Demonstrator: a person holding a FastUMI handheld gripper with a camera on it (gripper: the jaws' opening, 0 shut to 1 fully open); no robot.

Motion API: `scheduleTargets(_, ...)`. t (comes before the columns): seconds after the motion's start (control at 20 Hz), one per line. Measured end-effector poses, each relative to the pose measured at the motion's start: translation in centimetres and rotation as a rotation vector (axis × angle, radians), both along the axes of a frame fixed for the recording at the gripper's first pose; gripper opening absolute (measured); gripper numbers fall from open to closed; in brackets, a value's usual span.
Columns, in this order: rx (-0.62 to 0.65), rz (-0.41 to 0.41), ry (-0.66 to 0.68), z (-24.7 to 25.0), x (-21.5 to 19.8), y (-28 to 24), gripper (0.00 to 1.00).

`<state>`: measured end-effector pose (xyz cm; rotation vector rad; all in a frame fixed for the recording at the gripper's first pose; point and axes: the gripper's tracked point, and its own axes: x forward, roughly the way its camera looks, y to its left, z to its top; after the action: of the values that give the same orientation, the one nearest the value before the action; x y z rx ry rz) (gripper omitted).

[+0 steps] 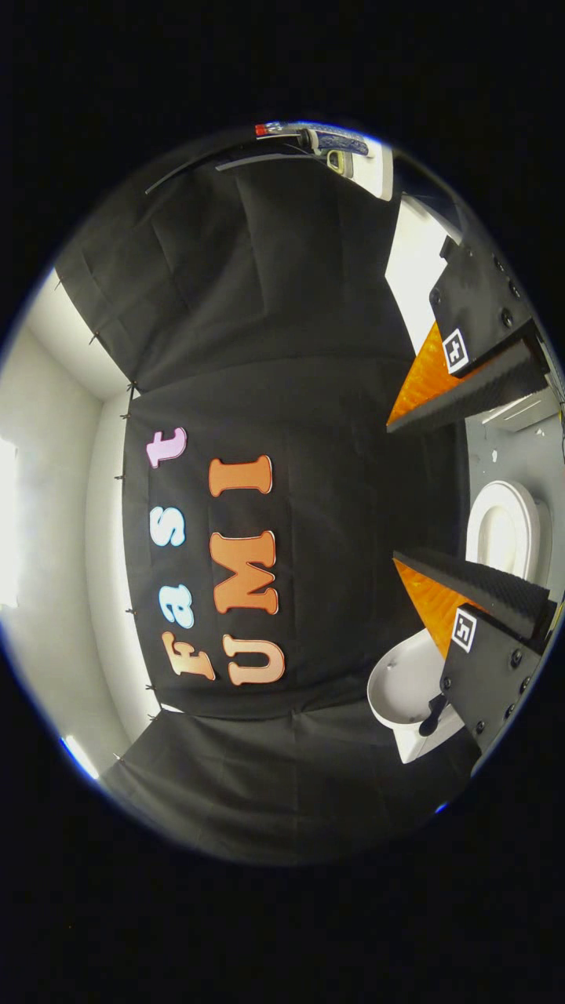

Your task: Open the toilet lid.

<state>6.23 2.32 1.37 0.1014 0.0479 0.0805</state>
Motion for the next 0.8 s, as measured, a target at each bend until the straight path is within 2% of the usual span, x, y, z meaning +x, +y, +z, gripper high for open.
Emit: scheduleTargets(0.8,0.008,-0.008,0.009,-0.28,0.12,-0.17,0.93)
